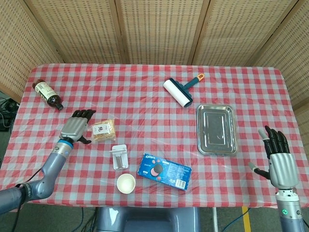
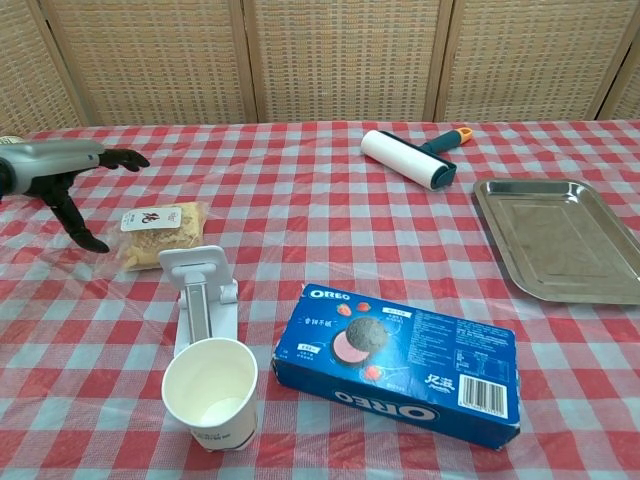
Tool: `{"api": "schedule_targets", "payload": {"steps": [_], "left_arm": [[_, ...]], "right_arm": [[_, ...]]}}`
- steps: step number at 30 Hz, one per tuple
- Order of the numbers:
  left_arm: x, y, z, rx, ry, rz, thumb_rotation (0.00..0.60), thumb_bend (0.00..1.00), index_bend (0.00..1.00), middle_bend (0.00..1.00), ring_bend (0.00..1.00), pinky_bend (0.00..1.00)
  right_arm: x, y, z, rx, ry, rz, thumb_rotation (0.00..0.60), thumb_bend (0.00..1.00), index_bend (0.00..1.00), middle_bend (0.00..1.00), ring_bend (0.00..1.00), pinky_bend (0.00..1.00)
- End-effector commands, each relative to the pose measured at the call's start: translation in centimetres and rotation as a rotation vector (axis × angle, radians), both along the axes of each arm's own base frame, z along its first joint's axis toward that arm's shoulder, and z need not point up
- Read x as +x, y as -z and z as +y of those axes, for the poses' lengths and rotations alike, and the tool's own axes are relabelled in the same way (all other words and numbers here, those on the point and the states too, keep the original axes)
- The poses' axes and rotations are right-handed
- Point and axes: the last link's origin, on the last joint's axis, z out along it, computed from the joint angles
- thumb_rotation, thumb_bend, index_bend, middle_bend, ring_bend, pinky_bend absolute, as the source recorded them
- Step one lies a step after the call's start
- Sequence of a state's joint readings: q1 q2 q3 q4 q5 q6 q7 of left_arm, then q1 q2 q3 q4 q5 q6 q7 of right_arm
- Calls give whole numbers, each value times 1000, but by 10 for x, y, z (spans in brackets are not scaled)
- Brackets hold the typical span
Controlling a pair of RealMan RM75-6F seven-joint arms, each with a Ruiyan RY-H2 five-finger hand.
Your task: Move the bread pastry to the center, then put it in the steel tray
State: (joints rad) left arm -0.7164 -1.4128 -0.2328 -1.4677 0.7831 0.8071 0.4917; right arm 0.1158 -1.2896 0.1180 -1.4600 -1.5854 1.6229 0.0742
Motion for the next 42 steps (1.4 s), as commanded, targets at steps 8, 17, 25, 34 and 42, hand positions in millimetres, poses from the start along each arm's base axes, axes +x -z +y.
{"api": "schedule_targets", "payload": {"steps": [8, 17, 25, 34, 42], "left_arm": [[22, 41, 15, -31, -10, 64, 600, 161, 0, 0, 0, 0], [36, 64, 21, 76, -4, 46, 600, 471, 499, 222, 213, 390], [39, 60, 24, 164, 39, 3, 600, 524, 587, 291, 270, 438], [66, 37, 34, 222, 150, -39, 600, 522, 587, 291, 270, 427], [119, 41, 49, 224, 253, -113, 600, 520, 585, 287, 270, 422]], "right_arm": [[1, -3, 0, -5, -18, -21, 600, 84, 34, 0, 0, 0], [0, -7, 1, -13, -32, -43, 600, 84, 44, 0, 0, 0], [-2, -9, 2, -21, -35, -55, 600, 84, 47, 0, 0, 0], [-2, -11, 0, -21, -31, -60, 600, 84, 49, 0, 0, 0], [-7, -15, -2, -24, -13, -76, 600, 84, 49, 0, 0, 0]]}}
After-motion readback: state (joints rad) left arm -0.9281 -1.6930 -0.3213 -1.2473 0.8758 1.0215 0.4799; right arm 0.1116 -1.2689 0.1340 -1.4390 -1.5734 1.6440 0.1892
